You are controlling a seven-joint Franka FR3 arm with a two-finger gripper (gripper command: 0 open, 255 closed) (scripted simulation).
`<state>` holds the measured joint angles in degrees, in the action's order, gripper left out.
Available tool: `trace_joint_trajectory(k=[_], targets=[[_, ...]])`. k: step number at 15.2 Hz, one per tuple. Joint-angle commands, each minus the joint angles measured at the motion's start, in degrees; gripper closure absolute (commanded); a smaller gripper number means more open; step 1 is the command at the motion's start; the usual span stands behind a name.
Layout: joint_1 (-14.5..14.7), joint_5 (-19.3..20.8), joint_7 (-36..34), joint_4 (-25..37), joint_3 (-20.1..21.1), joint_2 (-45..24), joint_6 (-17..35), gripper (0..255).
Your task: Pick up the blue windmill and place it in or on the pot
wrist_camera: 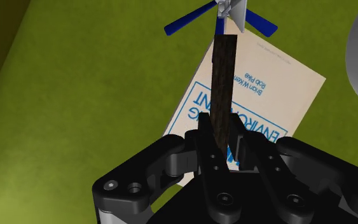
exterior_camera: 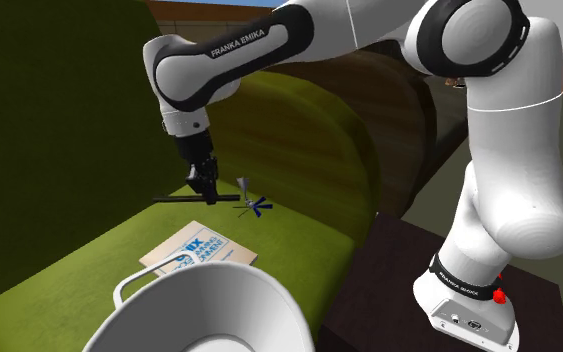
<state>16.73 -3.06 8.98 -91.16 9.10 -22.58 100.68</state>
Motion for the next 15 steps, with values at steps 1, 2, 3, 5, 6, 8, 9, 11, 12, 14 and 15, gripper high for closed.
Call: trace_joint_trajectory(k=[1,2,3,5,6,8,9,11,12,14,15], targets=[[0.04,-0.05,-0.16,0.91,0.06,0.39,-1.31,255],[0.03,-0.07,-0.21,1.43,0.07,0.57,-2.00,255],[0.03,-0.09,-0.25,1.96,0.08,0.73,-2.69,255],[0.02,-0.12,-0.35,3.08,0.11,1.03,-4.10,255],[0.02,-0.13,-0.40,3.66,0.12,1.15,-4.81,255],[0.02,-0.16,-0.51,4.89,0.14,1.37,-6.24,255],[0.03,-0.17,-0.57,5.53,0.15,1.46,-6.97,255],[0.03,-0.18,-0.68,6.86,0.18,1.60,-8.44,255],[0.04,-0.19,-0.74,7.56,0.19,1.65,-9.18,255],[0.06,-0.20,-0.87,9.01,0.21,1.71,-10.69,255],[0.07,-0.20,-0.93,9.77,0.22,1.72,-11.45,255]])
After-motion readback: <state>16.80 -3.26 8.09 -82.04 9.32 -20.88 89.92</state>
